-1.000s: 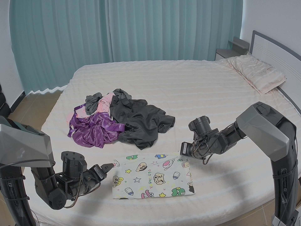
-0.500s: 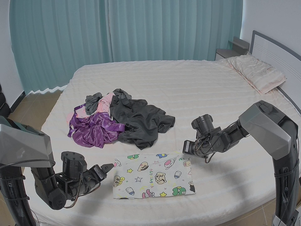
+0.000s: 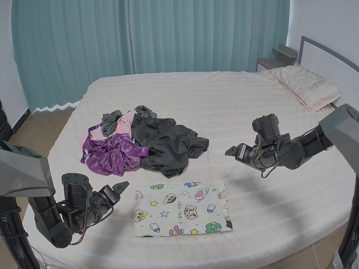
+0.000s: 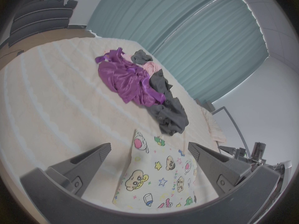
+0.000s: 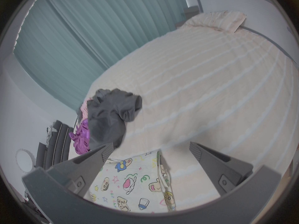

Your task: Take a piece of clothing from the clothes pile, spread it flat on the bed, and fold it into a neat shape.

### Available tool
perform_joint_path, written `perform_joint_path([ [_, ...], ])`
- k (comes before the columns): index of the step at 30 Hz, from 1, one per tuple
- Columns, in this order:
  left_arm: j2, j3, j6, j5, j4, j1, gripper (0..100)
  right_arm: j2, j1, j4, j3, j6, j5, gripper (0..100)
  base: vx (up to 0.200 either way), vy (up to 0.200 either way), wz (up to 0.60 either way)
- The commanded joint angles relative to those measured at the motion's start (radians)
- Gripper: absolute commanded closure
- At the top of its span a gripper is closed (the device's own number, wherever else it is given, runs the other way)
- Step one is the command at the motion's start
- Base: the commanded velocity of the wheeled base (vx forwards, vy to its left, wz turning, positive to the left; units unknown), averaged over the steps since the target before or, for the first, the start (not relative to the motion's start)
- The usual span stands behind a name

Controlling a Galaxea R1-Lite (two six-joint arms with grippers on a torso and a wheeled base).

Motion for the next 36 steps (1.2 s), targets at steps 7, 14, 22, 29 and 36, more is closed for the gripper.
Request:
perform_joint_path([
  [7, -0.603, 0.088, 0.128, 0.103, 0.015, 0.089, 0, -0.821, -0.041, -0.252, 0.651, -0.108, -0.159, 0, 0.0, 0.0, 0.0],
  [14, -1.022, 0.084, 0.352, 0.237, 0.321, 0.072, 0, -1.252, -0.113, -0.266, 0.927, -0.317, -0.199, 0, 0.0, 0.0, 0.0],
  [22, -1.473, 0.073, 0.567, 0.319, 0.736, 0.075, 0, -1.58, -0.209, -0.217, 1.105, -0.47, -0.259, 0, 0.0, 0.0, 0.0],
  [29, -1.854, 0.038, 0.771, 0.33, 1.112, 0.232, 0, -1.977, -0.352, 0.111, 1.154, -0.63, -0.239, 0, 0.0, 0.0, 0.0],
  [36, -2.055, 0.064, 0.897, 0.307, 1.318, 0.325, 0, -2.16, -0.357, 0.303, 1.155, -0.693, -0.197, 0, 0.0, 0.0, 0.0],
])
